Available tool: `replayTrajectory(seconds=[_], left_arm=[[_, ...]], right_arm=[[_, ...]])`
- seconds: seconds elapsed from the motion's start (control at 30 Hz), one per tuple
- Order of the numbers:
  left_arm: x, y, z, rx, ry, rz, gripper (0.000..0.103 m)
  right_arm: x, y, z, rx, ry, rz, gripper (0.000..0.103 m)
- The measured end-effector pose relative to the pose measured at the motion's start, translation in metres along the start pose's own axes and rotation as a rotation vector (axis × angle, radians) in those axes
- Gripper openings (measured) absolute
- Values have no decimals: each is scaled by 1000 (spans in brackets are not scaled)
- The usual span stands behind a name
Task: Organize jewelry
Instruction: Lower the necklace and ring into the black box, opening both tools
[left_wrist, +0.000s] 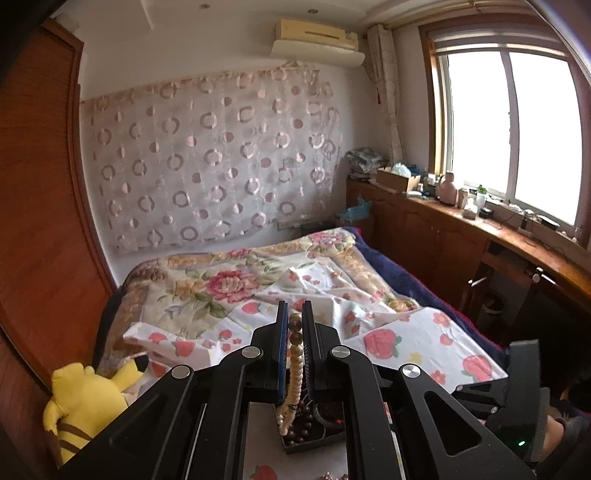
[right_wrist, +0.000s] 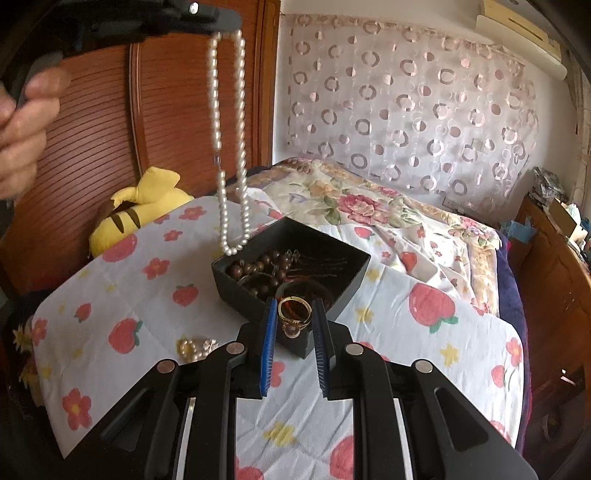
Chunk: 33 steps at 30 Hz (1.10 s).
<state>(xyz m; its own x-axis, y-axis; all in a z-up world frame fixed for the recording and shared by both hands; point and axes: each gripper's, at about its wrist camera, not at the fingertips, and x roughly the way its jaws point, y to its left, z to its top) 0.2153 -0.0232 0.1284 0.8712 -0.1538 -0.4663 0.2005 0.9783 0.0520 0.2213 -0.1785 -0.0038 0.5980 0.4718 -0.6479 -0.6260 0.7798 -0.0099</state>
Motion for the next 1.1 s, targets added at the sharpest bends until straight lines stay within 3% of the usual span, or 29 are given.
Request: replayTrajectory(seconds=[0.3,0.5,0.9,1.1], left_arm=[[56,21,-62,-61,137,-9,7],[71,29,-93,-85,185,-11,7],[70,24,-112,-65,190,4,8],[66,23,-113,-59,180,10,20]], right_arm=[[27,-5,6,18,18,-2,21],[44,-8,7,20,34,-11,21],[62,-18,11,55,42,0,22],[61,-17,14,57,33,-4,26]])
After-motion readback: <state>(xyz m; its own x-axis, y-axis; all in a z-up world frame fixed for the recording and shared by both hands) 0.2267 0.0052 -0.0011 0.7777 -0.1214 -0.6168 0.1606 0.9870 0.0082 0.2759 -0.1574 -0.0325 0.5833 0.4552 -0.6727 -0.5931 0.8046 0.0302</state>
